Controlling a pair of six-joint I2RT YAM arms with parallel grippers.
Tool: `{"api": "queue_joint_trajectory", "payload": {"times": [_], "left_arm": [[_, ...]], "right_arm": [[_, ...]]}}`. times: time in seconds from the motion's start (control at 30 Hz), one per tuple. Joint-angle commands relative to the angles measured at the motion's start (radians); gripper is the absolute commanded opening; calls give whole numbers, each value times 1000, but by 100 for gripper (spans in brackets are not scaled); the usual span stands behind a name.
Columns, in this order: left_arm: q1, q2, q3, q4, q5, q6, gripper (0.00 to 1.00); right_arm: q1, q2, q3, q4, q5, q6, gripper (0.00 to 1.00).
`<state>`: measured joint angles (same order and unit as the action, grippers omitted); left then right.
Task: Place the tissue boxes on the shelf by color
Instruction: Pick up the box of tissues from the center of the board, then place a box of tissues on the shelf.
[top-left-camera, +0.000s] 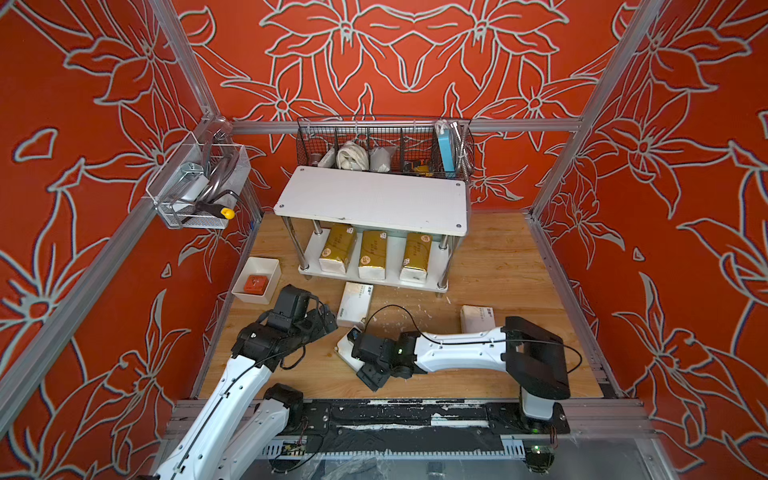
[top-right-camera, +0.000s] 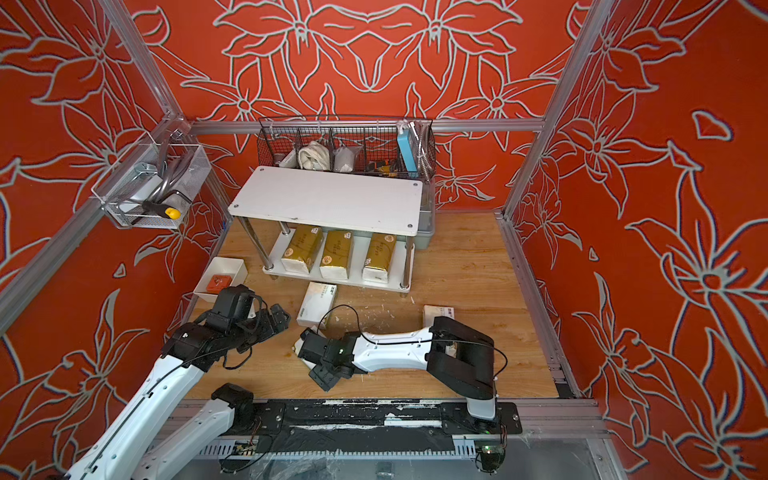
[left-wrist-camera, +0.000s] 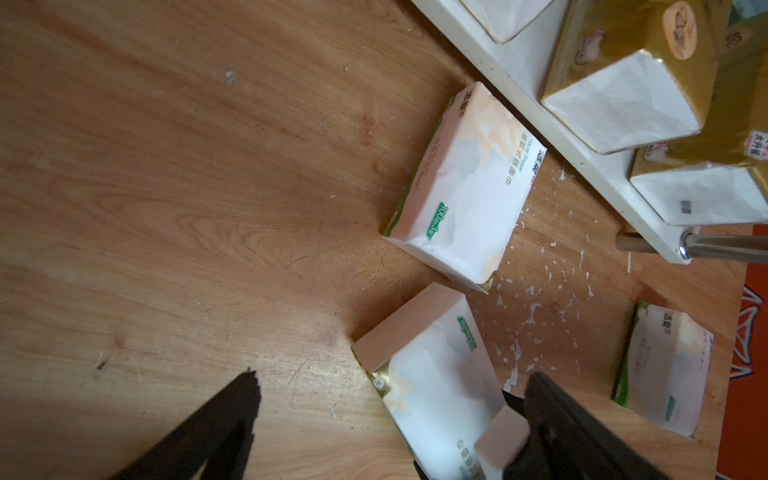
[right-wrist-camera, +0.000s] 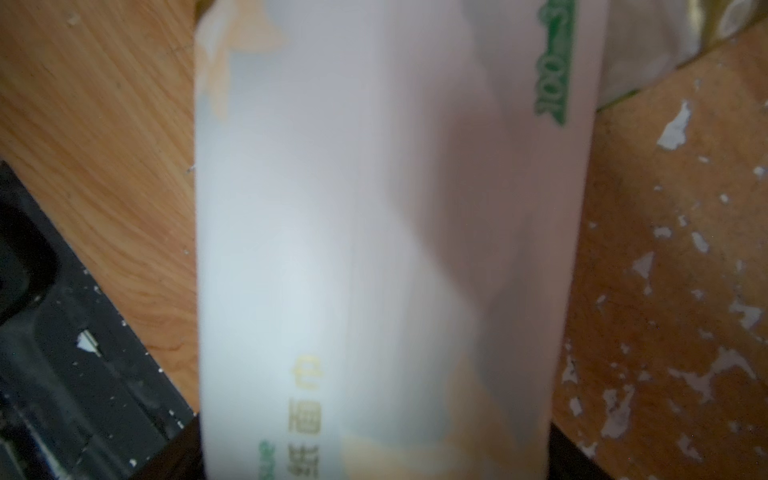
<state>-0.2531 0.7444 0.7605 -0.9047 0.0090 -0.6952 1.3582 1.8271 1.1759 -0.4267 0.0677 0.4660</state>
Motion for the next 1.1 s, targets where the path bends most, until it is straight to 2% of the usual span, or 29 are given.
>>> {"api": "queue_joint_trajectory", "payload": {"times": [0.0,0.3,0.57,0.8,1.07], "left_arm": [[8,-2,40,-12,-7,16,99],[8,25,107,-4,21,16,99],[8,49,220,-19,53,18,99],[8,84,377,-20,75,21,99],[-12,159,522,-1,65,69,99]], "right_arm": [[5,-79,-43,-15,-14,24,79],[6,-254,-117,-52,-6,69,77],[5,-414,-98,-126,59,93,76],[1,-509,42,-281,152,83,76],[-50,-520,309,-441,265,81,75]]}}
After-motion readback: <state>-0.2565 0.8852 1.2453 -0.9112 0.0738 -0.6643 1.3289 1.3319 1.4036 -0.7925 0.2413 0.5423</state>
